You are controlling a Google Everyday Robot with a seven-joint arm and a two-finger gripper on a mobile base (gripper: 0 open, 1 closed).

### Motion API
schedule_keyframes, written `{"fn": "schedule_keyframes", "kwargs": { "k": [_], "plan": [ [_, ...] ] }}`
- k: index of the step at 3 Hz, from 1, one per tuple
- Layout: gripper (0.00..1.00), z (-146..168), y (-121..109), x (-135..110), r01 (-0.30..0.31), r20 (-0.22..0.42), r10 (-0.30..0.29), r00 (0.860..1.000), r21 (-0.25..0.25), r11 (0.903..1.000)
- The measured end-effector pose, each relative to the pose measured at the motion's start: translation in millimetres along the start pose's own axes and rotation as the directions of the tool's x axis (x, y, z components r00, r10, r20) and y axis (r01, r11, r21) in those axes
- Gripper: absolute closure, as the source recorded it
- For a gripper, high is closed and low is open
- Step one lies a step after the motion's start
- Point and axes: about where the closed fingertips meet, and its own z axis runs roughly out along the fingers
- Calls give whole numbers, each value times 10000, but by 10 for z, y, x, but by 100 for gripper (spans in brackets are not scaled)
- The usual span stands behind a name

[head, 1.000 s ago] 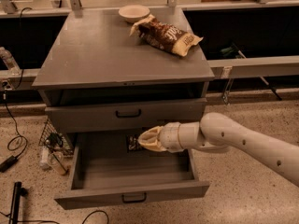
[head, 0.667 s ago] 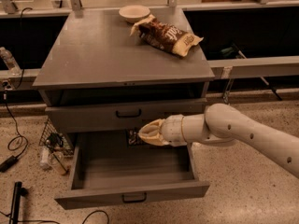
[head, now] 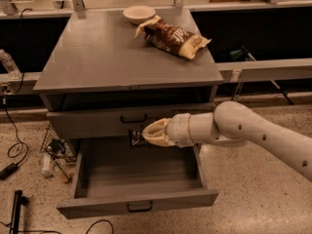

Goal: Pick rxbar chocolate from middle drawer and place on counter

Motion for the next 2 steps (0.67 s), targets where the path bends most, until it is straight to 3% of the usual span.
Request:
{"fn": "schedule_keyframes", "kwargs": {
  "k": [2],
  "plan": [
    [100, -200, -192, -984, 753, -39, -757, 9971, -545, 9957]
  ]
}}
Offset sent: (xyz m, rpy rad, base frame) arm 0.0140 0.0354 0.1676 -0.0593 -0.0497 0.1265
